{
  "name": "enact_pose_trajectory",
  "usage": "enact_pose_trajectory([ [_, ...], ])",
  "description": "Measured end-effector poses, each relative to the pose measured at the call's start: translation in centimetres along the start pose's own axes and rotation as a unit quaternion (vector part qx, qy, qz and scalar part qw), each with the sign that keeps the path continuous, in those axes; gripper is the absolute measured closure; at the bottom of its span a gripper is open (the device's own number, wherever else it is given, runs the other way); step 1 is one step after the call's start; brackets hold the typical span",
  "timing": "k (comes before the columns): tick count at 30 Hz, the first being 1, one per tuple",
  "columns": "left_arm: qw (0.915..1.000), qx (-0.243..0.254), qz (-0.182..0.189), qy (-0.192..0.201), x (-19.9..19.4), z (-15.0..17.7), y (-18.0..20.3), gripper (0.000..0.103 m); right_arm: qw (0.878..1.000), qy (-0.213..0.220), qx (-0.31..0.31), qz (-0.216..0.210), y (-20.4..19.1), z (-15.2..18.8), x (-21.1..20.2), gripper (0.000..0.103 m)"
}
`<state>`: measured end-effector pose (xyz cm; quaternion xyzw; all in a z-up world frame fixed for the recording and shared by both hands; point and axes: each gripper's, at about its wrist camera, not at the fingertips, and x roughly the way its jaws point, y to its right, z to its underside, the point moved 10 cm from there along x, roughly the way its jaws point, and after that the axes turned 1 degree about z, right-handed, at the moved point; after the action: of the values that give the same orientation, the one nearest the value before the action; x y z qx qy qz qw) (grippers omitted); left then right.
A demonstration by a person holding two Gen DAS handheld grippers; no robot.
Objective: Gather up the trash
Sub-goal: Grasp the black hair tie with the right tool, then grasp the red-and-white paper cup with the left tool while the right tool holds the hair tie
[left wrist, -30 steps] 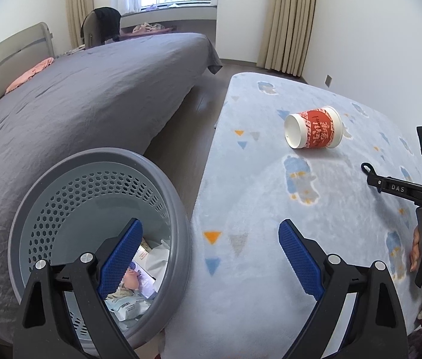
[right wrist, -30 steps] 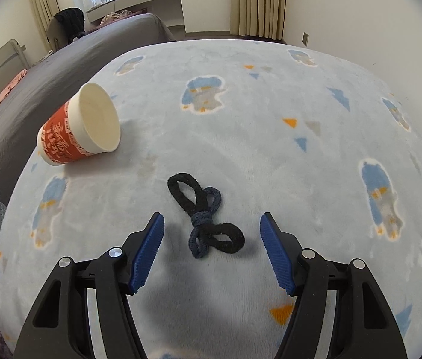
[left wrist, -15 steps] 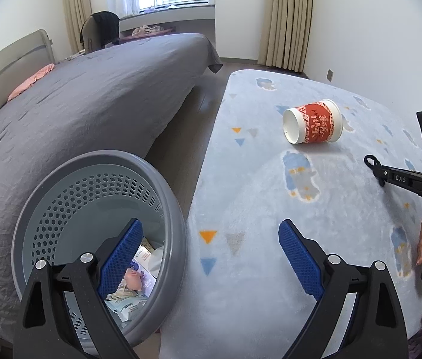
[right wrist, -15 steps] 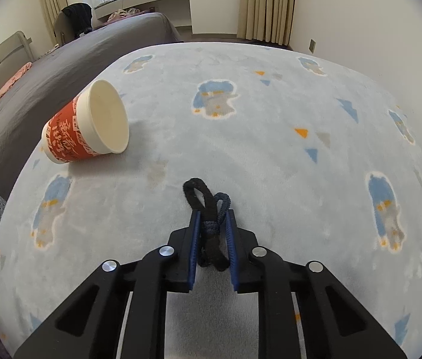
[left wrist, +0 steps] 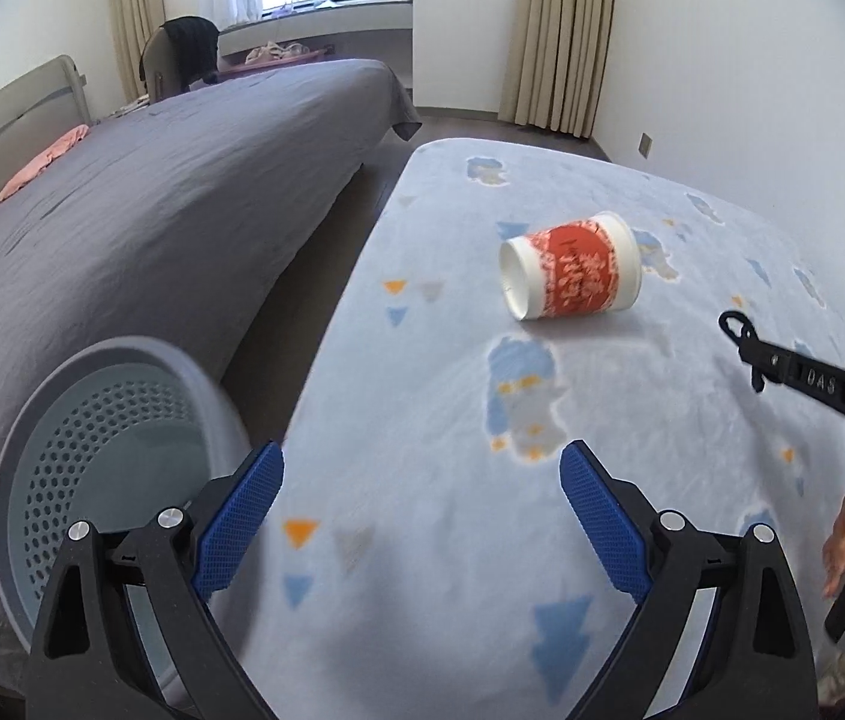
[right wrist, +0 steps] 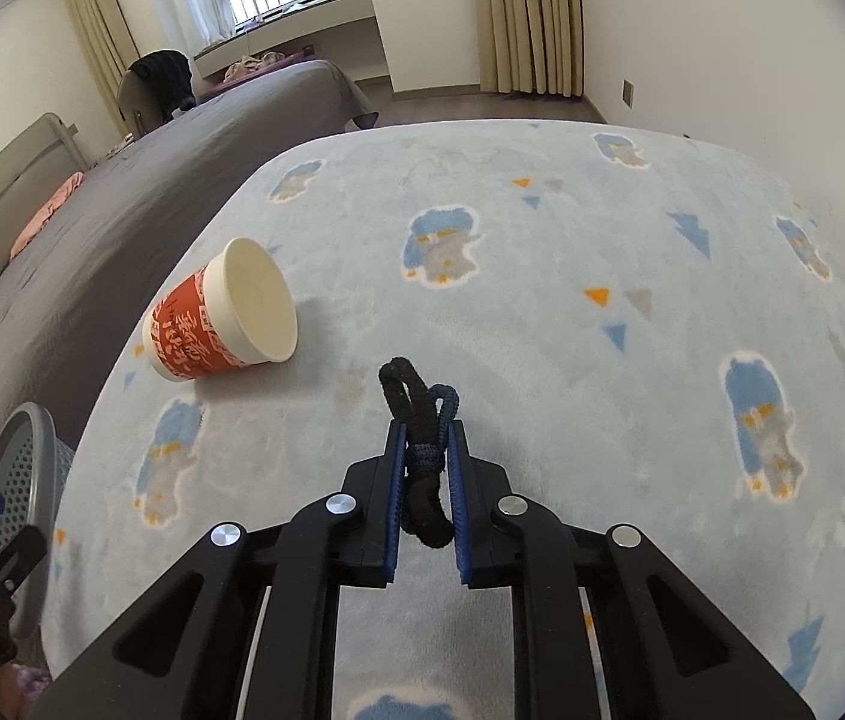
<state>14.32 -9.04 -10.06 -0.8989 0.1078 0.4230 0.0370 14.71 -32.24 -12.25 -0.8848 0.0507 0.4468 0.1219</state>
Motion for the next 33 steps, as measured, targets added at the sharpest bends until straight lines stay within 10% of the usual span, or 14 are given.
enact_pose_trajectory([
  [20,0.9972,-0.016,0.069,-0.025,7.3,-7.8,9.4,0.006,0.998,-0.005,0.039,-0.039,0.8,-1.0,-0.3,0.089],
  [33,0.9995,-0.012,0.02,-0.02,9.8,-8.7,9.6,0.006,0.997,0.004,0.052,-0.05,1.8,-1.1,-1.4,0.089],
])
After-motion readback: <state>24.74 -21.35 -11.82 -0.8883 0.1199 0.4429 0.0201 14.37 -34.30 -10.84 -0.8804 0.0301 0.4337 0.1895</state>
